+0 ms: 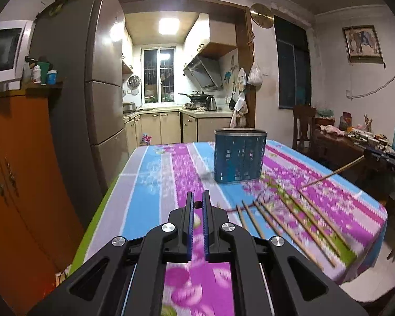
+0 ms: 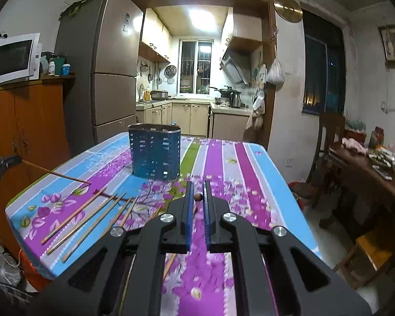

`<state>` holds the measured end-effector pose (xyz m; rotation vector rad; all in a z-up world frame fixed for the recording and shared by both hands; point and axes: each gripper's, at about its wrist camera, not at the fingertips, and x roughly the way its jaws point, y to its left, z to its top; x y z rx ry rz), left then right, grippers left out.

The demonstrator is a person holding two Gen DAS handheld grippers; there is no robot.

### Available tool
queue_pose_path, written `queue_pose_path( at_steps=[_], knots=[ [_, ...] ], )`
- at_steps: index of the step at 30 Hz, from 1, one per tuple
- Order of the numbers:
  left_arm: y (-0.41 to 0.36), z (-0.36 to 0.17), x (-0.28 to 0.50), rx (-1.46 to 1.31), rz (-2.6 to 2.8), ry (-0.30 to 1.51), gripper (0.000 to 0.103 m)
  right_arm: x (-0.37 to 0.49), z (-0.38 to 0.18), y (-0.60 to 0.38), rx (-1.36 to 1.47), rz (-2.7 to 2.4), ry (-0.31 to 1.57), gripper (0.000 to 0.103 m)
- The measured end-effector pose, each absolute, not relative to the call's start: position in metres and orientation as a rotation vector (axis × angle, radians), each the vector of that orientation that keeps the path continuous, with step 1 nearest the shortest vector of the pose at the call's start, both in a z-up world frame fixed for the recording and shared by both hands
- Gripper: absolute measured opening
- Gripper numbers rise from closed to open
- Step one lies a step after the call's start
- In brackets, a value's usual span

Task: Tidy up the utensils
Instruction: 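Lift the held chopsticks with both tools and carry them toward the blue holder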

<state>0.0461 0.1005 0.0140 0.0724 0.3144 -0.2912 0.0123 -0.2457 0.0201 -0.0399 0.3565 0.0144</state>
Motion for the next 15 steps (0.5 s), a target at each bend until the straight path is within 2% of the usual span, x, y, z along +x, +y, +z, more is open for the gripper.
queue_pose_path(
  at_steps=[15],
  knots=[
    [0.085, 0.076, 0.134, 0.057, -0.378, 0.304, 0.007, 0.082, 0.078, -0.252, -0.089, 0.069, 0.285, 0.005]
  ],
)
